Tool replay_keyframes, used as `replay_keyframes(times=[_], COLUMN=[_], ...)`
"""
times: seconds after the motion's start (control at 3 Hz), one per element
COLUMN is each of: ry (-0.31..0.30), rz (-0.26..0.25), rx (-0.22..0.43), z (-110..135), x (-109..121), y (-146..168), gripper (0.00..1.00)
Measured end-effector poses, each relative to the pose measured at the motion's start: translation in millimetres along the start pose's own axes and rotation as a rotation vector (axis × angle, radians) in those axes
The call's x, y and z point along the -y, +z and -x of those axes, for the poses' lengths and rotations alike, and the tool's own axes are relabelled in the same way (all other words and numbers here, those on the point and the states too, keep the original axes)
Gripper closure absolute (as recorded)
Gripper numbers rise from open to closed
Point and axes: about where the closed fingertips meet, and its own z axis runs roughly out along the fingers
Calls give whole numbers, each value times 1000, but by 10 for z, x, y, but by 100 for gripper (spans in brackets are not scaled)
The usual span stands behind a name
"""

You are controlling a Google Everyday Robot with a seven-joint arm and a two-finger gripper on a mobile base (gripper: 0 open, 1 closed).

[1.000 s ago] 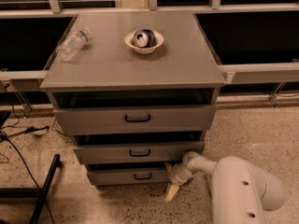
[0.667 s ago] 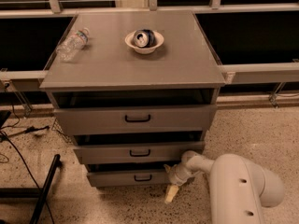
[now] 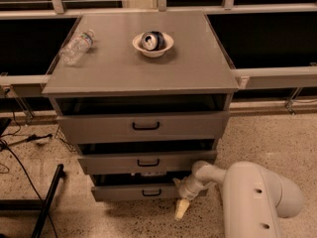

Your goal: Open bottom drawer

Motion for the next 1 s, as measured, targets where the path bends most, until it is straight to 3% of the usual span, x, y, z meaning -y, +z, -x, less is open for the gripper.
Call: replay_keyframes(times=[1.0], ry=[57], rz=[101], rx=[3], z=[-82], x=[-435], y=[-37], gripper=[0])
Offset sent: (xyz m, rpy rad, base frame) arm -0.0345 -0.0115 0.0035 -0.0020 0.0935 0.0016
